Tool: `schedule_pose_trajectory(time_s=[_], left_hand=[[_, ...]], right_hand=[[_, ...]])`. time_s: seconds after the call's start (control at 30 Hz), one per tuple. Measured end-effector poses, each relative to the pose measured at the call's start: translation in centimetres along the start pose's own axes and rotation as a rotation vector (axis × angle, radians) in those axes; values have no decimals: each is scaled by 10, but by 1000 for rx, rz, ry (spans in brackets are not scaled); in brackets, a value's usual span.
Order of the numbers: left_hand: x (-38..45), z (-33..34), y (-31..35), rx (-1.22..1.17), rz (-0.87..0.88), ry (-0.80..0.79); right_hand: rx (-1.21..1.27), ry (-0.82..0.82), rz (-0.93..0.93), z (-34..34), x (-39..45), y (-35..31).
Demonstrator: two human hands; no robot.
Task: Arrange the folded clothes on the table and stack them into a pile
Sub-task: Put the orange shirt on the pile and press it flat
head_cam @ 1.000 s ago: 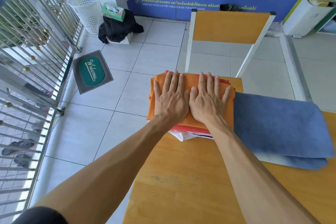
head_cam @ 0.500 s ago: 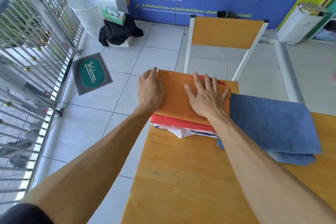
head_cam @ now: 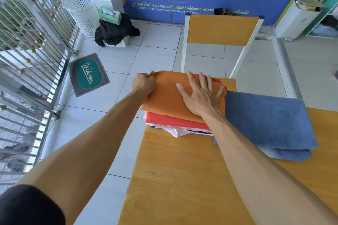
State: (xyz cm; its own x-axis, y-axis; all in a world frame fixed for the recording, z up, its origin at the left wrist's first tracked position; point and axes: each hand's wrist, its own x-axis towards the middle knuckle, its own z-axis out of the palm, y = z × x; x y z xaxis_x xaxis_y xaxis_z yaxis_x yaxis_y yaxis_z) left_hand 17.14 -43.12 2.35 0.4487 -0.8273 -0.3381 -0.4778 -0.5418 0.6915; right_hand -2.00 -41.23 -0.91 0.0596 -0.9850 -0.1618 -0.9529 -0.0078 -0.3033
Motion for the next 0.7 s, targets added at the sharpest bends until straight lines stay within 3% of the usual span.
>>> schedule_pose_trajectory(time_s=[0.1, 0.17, 0.33, 0.43, 0.53, 0.7], left_hand=[[-3, 14, -1, 32, -31, 61], [-9, 22, 4, 157, 63, 158], [-16, 21, 9, 374, 533, 327], [-28, 37, 7, 542, 759, 196], [-34, 58, -4, 628, 695, 26], [-26, 61, -4, 667, 614, -18]], right_hand=[[4, 11, -4, 2, 1, -1], [11, 18, 3, 2, 2, 0], [-4, 7, -16, -3, 3, 4], [-11, 17, -40, -3, 4, 9], [-24, 76, -51, 2, 0, 14], [87, -16, -64, -7, 8, 19]])
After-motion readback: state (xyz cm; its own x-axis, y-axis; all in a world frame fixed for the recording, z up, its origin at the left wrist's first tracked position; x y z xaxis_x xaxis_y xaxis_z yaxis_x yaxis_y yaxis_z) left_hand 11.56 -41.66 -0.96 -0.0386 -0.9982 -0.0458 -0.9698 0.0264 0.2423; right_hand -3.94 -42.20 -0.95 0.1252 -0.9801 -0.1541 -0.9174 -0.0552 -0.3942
